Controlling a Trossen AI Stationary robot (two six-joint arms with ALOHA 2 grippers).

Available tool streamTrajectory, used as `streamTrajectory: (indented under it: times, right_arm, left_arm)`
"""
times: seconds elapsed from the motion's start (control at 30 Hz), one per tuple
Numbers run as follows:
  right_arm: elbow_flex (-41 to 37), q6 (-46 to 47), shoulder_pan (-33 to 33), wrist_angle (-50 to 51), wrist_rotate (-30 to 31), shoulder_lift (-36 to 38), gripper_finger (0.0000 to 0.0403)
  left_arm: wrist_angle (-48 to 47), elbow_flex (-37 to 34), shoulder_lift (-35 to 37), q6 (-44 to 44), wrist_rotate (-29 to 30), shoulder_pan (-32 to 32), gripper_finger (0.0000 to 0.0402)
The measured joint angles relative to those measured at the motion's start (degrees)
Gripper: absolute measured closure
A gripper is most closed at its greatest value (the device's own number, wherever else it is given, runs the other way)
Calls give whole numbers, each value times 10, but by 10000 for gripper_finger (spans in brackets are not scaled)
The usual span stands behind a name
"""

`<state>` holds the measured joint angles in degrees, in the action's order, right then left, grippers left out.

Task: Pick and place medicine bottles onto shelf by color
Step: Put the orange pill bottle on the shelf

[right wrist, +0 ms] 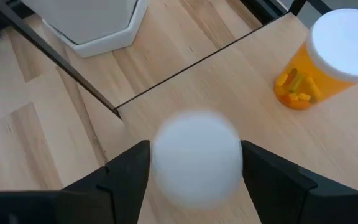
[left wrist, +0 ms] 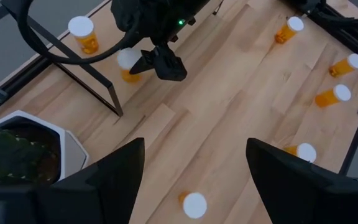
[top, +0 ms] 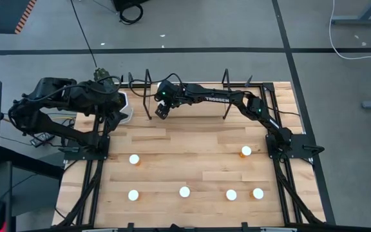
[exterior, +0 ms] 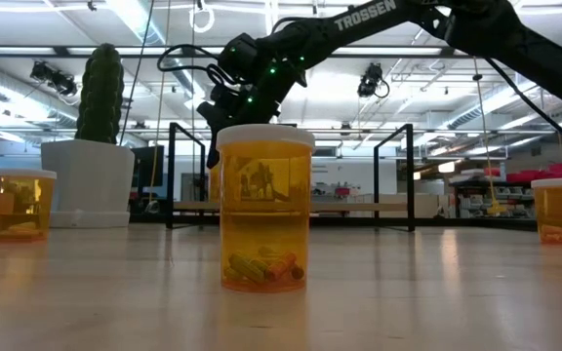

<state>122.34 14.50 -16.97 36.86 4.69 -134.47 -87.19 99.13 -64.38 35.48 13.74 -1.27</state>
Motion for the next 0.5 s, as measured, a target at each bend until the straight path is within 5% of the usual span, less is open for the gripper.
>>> streamTrajectory:
  times: [0.5]
  right_arm:
    - [2, -5, -2, 13, 6, 16, 144]
  left_arm:
    - [-3, 0, 0, -2, 0, 0, 114]
